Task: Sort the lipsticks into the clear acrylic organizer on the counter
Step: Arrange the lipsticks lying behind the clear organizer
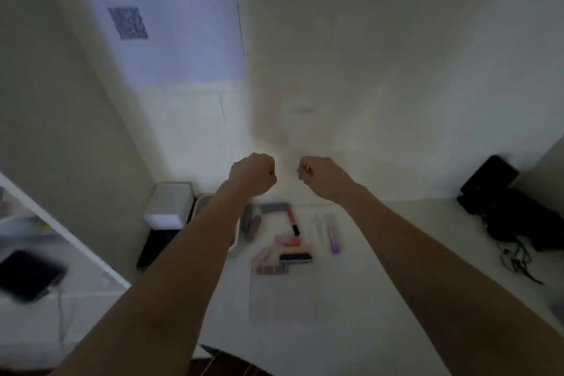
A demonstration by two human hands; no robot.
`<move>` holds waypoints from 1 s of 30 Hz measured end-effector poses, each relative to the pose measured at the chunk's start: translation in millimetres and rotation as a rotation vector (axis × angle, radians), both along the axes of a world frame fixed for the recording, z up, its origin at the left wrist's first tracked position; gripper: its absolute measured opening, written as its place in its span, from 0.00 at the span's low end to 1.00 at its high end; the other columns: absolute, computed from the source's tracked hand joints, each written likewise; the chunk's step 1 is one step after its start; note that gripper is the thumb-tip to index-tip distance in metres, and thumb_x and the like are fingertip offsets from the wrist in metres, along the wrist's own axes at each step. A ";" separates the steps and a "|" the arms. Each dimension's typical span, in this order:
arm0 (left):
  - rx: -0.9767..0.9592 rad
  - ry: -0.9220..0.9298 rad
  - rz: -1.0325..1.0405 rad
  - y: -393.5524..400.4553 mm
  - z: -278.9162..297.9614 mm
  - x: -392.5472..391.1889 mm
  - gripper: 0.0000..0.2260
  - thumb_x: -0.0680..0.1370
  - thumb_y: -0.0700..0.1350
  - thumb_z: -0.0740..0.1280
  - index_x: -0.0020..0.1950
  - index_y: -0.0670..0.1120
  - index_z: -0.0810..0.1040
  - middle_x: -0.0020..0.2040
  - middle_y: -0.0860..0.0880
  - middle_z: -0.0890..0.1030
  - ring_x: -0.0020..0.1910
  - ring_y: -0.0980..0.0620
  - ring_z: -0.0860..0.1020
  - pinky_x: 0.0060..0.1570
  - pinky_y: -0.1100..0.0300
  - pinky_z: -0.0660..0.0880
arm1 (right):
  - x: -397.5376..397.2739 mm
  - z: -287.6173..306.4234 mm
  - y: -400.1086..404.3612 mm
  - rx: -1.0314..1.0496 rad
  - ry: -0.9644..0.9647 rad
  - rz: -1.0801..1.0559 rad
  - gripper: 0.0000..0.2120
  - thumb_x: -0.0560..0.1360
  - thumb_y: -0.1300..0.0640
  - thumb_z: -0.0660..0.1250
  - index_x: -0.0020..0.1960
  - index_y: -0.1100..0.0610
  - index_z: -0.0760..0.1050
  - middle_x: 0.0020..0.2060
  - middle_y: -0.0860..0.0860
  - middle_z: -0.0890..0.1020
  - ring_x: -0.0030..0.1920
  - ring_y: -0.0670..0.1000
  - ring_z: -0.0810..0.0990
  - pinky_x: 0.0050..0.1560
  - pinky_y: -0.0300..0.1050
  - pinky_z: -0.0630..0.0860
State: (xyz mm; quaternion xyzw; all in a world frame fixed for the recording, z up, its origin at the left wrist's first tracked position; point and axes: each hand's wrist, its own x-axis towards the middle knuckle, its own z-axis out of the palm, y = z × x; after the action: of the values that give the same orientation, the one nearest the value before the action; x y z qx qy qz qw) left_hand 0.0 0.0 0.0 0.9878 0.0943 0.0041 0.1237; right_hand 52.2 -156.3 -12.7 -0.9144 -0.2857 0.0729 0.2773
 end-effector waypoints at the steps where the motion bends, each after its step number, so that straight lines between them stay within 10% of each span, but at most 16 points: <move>1: 0.022 0.059 0.005 -0.4 -13.0 -2.4 0.06 0.74 0.42 0.60 0.44 0.45 0.76 0.43 0.46 0.79 0.42 0.45 0.78 0.42 0.57 0.73 | -2.1 -18.8 -0.2 -0.014 0.042 -0.003 0.12 0.79 0.56 0.57 0.48 0.64 0.75 0.46 0.60 0.81 0.45 0.59 0.79 0.45 0.49 0.74; 11: -0.108 -0.111 -0.068 -14.1 -161.5 -18.1 0.07 0.76 0.44 0.61 0.42 0.43 0.77 0.40 0.49 0.82 0.37 0.50 0.79 0.40 0.54 0.79 | -40.9 -155.9 -0.5 -0.117 0.207 -0.027 0.15 0.79 0.47 0.56 0.44 0.57 0.74 0.38 0.51 0.76 0.39 0.52 0.76 0.38 0.44 0.70; 19: -0.216 -0.443 -0.157 -10.6 -175.3 -25.7 0.06 0.76 0.47 0.66 0.39 0.51 0.74 0.36 0.55 0.79 0.32 0.55 0.78 0.36 0.61 0.75 | -43.2 -180.5 3.3 0.199 -0.096 -0.179 0.13 0.78 0.50 0.60 0.39 0.55 0.76 0.29 0.47 0.75 0.30 0.45 0.72 0.29 0.38 0.65; 23: -0.602 -0.610 -0.038 -0.2 -178.2 -46.6 0.04 0.75 0.43 0.67 0.40 0.46 0.77 0.33 0.49 0.80 0.24 0.58 0.77 0.25 0.65 0.72 | -41.3 -182.9 3.5 0.302 -0.129 -0.217 0.12 0.75 0.52 0.63 0.38 0.56 0.80 0.33 0.50 0.80 0.33 0.49 0.76 0.38 0.44 0.75; 30: -1.021 -0.727 -0.070 11.0 -210.5 -96.1 0.04 0.76 0.36 0.65 0.46 0.43 0.78 0.37 0.49 0.81 0.33 0.62 0.79 0.34 0.68 0.74 | -55.1 -178.2 -0.5 0.435 -0.062 -0.330 0.12 0.76 0.55 0.62 0.39 0.58 0.81 0.31 0.55 0.80 0.31 0.50 0.77 0.36 0.45 0.75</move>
State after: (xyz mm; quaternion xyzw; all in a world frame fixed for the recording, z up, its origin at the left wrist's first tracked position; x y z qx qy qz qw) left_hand -96.1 11.0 -210.5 0.7421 0.0039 0.2900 0.6043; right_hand -3.0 -156.8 -190.9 -0.8692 -0.1502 -0.0641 0.4667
